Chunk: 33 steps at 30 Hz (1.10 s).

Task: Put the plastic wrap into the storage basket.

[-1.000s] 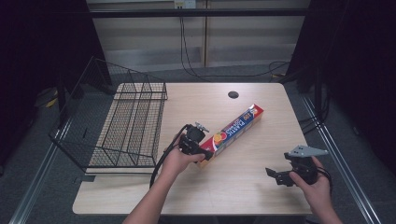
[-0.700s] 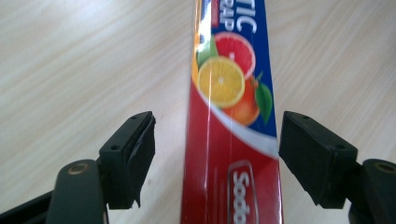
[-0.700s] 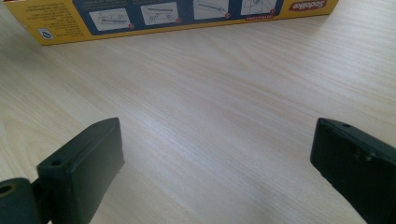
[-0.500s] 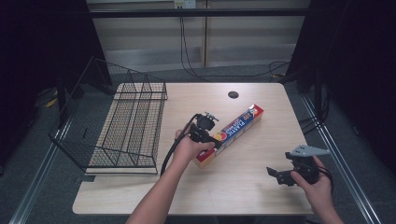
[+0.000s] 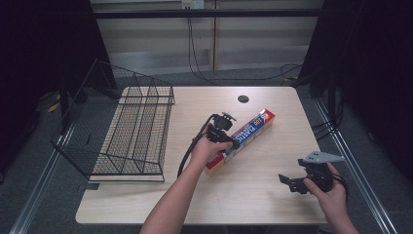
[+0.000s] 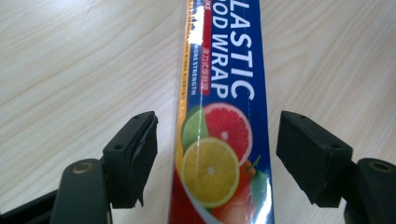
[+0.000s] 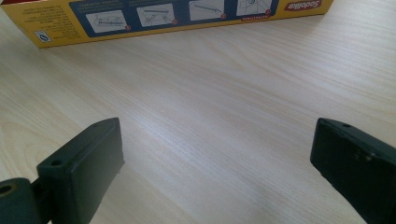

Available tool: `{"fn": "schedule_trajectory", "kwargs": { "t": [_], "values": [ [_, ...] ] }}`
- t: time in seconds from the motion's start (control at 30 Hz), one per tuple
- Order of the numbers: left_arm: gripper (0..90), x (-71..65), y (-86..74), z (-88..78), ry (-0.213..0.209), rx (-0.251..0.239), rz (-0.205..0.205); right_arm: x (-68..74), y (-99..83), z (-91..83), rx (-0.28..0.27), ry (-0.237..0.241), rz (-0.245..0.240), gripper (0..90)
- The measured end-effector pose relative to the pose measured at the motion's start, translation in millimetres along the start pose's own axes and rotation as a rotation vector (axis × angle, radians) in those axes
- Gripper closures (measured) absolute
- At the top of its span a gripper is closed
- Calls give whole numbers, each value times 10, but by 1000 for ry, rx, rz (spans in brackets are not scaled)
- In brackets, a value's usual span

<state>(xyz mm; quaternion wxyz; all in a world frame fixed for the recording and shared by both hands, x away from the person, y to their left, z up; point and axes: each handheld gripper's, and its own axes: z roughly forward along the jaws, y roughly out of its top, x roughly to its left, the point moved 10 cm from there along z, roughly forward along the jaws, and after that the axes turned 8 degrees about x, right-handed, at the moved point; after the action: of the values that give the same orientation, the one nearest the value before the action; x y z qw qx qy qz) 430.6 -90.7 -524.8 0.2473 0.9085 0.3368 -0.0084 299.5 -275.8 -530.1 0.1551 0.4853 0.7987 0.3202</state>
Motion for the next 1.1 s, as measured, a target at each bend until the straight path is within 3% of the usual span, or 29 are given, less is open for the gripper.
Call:
{"fn": "schedule_trajectory", "kwargs": {
  "t": [0.17, 0.3, 0.43, 0.63, 0.73, 0.83, 0.93, 1.0, 1.1],
  "values": [
    [293, -27, 66, 75, -7, -2, -1, -5, -1, -5, 1, 5, -5, 24],
    [295, -26, 63, 139, -8, 29, 2, 0, 0, -6, 1, 7, -6, 25],
    [296, -28, 64, 180, -7, 39, -21, 0, 4, -10, -1, 6, -6, 25],
    [377, 1, 39, 192, 37, 102, -11, -6, 13, -10, -7, 2, -4, 25],
    [401, -32, 16, 154, 77, 154, 34, -3, 17, -12, -9, 2, -3, 25],
    [412, -86, -20, 131, 52, 191, 45, 1, 15, -12, -7, 3, -3, 25],
    [427, -147, -65, 90, 20, 220, 31, 1, 15, -21, -9, 6, -9, 24],
    [432, -178, -93, 52, -16, 231, 9, 3, 23, -28, -12, 8, 1, 25],
    [439, -186, -94, -24, -24, 226, -8, 2, 25, -31, -14, 7, -1, 24]
  ]
}}
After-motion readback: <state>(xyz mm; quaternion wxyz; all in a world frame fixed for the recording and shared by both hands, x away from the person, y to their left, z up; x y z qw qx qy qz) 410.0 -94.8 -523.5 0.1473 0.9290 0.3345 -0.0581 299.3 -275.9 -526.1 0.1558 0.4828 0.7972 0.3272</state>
